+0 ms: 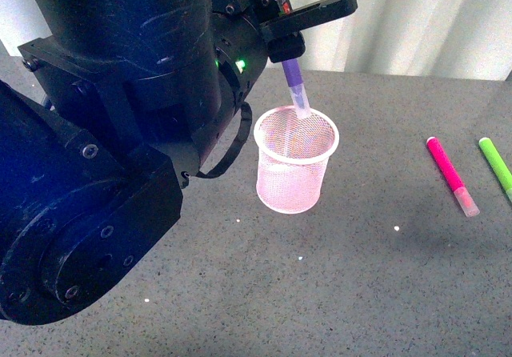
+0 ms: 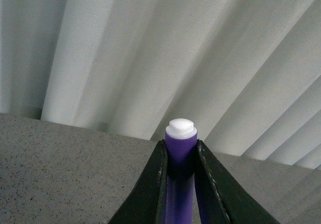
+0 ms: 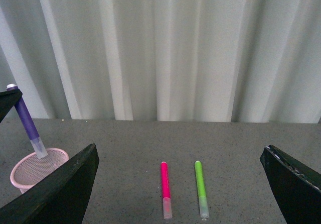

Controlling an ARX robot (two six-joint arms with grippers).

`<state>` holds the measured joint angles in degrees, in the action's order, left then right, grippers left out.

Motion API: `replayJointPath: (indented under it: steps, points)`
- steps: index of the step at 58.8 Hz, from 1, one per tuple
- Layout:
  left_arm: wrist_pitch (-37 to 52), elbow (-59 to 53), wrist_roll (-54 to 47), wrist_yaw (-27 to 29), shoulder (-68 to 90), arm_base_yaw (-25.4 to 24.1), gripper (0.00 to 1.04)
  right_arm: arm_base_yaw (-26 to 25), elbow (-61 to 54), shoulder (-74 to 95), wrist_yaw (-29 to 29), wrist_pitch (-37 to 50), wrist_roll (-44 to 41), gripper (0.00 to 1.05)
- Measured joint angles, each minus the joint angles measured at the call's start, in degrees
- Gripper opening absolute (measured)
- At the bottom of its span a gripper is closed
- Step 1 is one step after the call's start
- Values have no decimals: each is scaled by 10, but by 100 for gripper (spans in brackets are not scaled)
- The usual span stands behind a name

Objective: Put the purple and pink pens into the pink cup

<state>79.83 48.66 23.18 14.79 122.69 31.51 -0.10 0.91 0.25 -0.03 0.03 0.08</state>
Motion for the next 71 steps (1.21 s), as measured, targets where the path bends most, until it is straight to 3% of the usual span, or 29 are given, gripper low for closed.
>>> replayJointPath:
  steps: [10, 15, 38, 41, 47, 54, 60, 71]
  points:
    - [0, 0, 0, 0, 2, 0, 13, 0, 0, 0, 0, 0, 0, 98]
    - [0, 0, 0, 0, 5, 0, 35, 0, 0, 0, 0, 0, 0, 98]
    - [0, 0, 0, 0, 7, 0, 101, 0, 0, 0, 0, 0, 0, 98]
    - [0, -1, 0, 0, 7, 0, 97, 0, 0, 0, 0, 0, 0, 98]
    - [-24, -11, -17, -31, 9, -20, 98, 0, 0, 0, 0, 0, 0, 98]
    - [-176, -7, -25, -101, -38, -66, 98, 0, 0, 0, 0, 0, 0, 98]
    - [-332, 13, -53, -195, -142, -116, 98, 0, 0, 0, 0, 0, 0, 98]
    - [-463, 8, -103, -306, -254, -193, 98, 0, 0, 0, 0, 0, 0, 98]
